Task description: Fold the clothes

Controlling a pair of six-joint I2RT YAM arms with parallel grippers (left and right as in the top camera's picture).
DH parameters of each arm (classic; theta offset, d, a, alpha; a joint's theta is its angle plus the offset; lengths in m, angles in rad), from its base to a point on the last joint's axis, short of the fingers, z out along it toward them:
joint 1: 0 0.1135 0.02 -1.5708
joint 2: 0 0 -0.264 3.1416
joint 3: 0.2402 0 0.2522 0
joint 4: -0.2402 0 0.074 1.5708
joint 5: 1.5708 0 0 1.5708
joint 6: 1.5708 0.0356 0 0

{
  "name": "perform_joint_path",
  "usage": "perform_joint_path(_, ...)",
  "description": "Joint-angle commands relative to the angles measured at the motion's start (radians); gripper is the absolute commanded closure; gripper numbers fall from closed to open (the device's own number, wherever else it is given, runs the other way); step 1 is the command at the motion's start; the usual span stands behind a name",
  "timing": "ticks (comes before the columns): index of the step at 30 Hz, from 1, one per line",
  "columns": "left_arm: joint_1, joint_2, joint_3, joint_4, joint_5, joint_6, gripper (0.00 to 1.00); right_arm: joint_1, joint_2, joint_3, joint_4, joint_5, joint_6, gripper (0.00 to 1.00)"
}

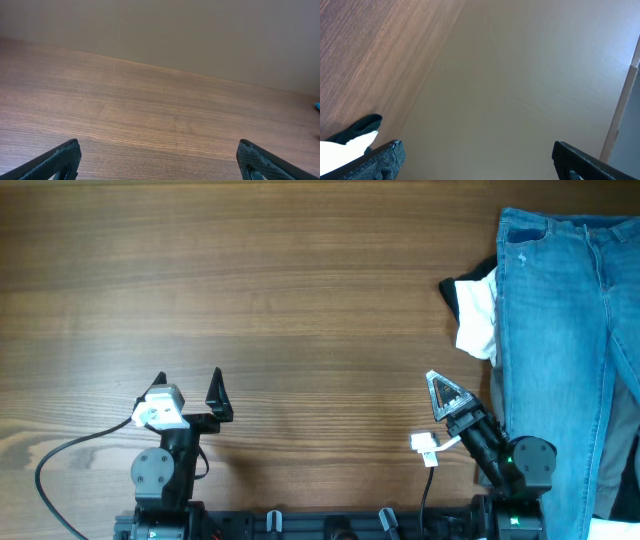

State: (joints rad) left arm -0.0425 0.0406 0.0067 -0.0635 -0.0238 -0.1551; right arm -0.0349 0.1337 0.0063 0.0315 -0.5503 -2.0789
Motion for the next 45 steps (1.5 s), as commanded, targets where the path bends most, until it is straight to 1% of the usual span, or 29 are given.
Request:
perform_joint_path(1,-0.005,0.002,-0.001,0.006,-0.016,0.02,0.0,-0.003,0.002,-0.001,0.004,-0.026,-0.042,0.0)
perform_joint_path(38,-0.005,0.002,-0.001,-0.005,-0.015,0.02,0.0,-0.003,0.004,-0.001,0.0,-0.013,-0.029,0.0)
perform_joint_path(40,-0.005,0.002,-0.001,-0.005,-0.015,0.02,0.0,-0.003,0.024,-0.001,0.0,-0.037,0.053,0.0)
perform_joint_path(45,-0.005,0.002,-0.001,-0.005,-0.014,0.02,0.0,-0.003,0.108,-0.001,0.0,-0.249,0.465,0.0)
